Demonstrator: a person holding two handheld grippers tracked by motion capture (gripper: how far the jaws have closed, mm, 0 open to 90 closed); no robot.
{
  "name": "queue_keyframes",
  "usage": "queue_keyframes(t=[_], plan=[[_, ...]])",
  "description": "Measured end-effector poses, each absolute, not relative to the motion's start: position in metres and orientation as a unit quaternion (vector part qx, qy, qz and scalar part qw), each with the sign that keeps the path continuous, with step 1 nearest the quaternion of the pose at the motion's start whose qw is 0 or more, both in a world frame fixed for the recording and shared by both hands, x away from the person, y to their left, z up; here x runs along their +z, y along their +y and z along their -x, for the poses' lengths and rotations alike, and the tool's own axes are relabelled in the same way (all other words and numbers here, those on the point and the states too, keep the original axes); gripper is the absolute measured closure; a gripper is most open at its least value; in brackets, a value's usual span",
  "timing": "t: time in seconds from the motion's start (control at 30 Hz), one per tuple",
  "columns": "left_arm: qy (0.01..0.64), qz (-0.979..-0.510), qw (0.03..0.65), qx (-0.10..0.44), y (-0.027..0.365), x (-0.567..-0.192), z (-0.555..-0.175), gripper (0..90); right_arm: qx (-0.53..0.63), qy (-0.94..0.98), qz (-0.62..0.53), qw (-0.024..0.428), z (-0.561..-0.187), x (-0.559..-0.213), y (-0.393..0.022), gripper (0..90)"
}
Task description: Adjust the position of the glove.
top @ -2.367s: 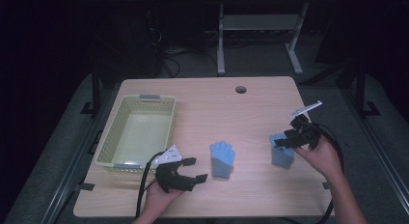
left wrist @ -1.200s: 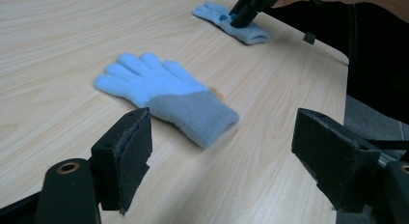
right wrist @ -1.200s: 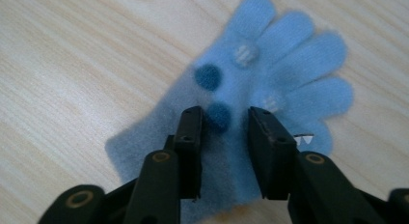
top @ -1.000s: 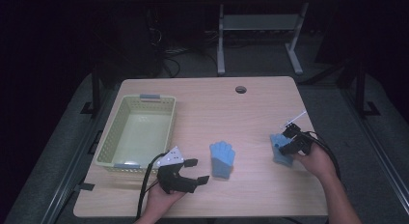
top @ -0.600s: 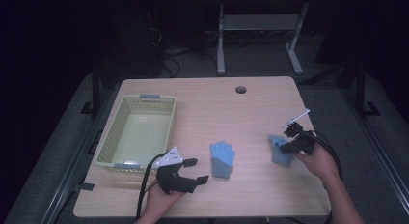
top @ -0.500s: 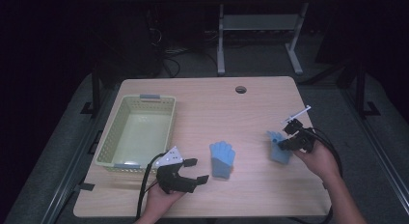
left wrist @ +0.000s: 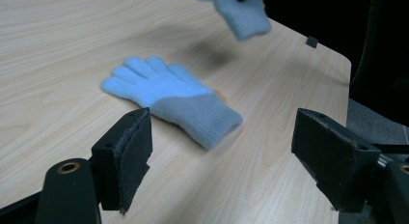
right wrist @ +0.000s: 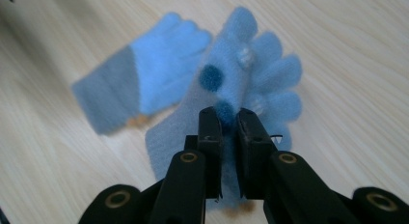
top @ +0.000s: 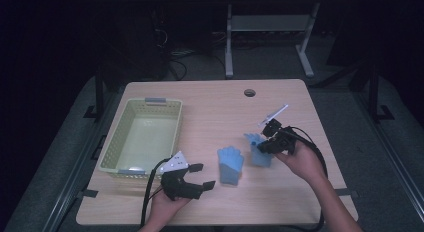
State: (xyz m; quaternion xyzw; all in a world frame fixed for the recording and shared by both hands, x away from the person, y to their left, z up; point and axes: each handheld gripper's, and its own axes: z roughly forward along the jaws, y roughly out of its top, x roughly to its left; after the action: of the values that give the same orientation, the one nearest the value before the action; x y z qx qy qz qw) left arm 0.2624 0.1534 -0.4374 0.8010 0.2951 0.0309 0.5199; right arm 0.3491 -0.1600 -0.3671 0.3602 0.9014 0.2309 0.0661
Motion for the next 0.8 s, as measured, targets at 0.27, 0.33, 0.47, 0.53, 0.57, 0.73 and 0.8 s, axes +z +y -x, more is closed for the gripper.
queue_keyframes(t=[0.27, 0.33, 0.47, 0.53, 0.57, 0.73, 0.8], plan=[[0.293, -0.802, 0.52, 0.034, 0.154, -0.437, -0.262, 22.1, 0.238, 0.909, -0.34, 0.048, -0.348, -0.373, -0.128, 82.1], [0.294, -0.802, 0.52, 0.033, 0.155, -0.437, -0.263, 22.1, 0.239, 0.909, -0.338, 0.043, -0.348, -0.374, -0.122, 82.1], [0.296, -0.799, 0.522, 0.034, 0.155, -0.437, -0.263, 22.1, 0.244, 0.908, -0.338, 0.032, -0.349, -0.377, -0.116, 82.1], [0.296, -0.799, 0.523, 0.034, 0.155, -0.437, -0.263, 22.1, 0.245, 0.909, -0.337, 0.031, -0.348, -0.378, -0.114, 82.1], [0.296, -0.799, 0.523, 0.034, 0.155, -0.437, -0.263, 22.1, 0.245, 0.909, -0.337, 0.031, -0.348, -0.378, -0.114, 82.1], [0.298, -0.797, 0.524, 0.033, 0.156, -0.436, -0.263, 22.1, 0.247, 0.908, -0.336, 0.024, -0.349, -0.38, -0.108, 82.0], [0.297, -0.799, 0.522, 0.033, 0.156, -0.436, -0.263, 22.1, 0.249, 0.908, -0.337, 0.024, -0.349, -0.38, -0.106, 82.0]])
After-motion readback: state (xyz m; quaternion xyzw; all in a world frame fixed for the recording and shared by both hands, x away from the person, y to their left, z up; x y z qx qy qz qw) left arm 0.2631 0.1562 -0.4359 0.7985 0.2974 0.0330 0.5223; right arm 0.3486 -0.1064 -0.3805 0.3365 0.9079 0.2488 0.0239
